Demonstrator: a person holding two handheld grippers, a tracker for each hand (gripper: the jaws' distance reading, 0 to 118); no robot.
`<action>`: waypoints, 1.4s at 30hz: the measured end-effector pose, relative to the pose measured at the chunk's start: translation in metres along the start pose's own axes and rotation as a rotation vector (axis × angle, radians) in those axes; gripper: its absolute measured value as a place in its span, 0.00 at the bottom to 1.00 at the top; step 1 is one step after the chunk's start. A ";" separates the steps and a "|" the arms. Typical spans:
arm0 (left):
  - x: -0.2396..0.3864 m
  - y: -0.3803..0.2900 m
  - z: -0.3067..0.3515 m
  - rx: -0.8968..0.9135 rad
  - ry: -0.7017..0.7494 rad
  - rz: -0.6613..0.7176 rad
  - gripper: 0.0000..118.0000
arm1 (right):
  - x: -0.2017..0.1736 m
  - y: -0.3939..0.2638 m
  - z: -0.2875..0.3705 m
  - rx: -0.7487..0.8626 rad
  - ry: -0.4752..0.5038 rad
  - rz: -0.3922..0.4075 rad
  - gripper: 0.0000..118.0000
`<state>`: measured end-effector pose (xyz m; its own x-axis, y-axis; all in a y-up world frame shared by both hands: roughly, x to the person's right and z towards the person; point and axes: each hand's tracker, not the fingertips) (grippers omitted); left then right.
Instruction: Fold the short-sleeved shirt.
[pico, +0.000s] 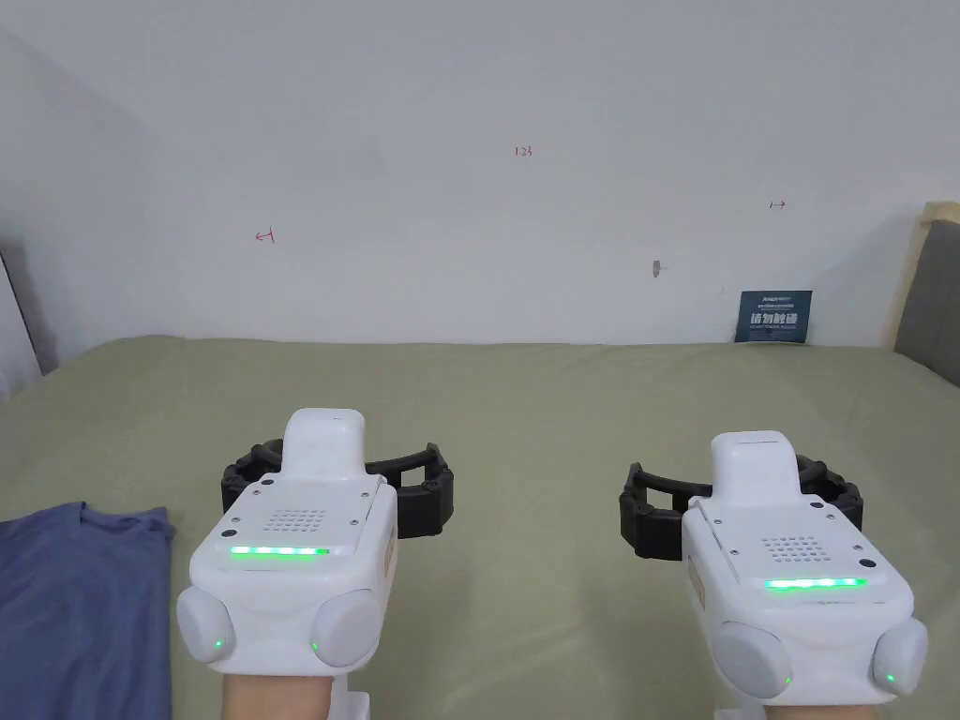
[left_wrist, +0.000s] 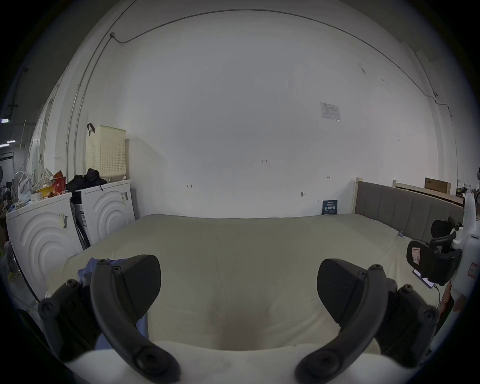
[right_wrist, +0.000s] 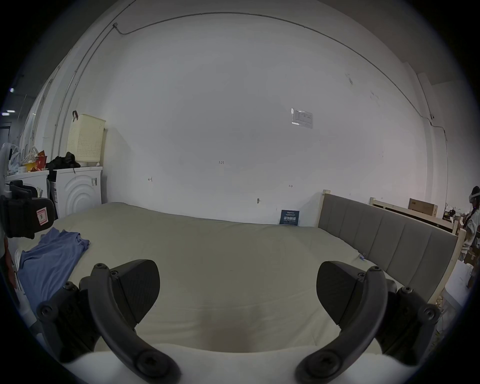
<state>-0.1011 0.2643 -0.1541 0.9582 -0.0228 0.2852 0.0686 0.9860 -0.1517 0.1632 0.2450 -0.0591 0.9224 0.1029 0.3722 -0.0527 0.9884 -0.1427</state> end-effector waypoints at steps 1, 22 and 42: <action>0.000 0.000 0.000 -0.001 0.000 0.000 1.00 | 0.000 -0.001 0.000 -0.001 -0.002 0.001 1.00; -0.001 0.000 0.003 -0.002 0.002 0.008 1.00 | -0.004 0.001 0.002 0.003 0.003 0.008 1.00; 0.000 0.002 0.004 -0.001 0.001 0.017 1.00 | -0.004 0.000 0.002 0.000 0.006 0.005 1.00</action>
<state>-0.1019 0.2666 -0.1507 0.9595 -0.0063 0.2816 0.0526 0.9862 -0.1569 0.1585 0.2449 -0.0585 0.9245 0.1075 0.3658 -0.0578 0.9878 -0.1444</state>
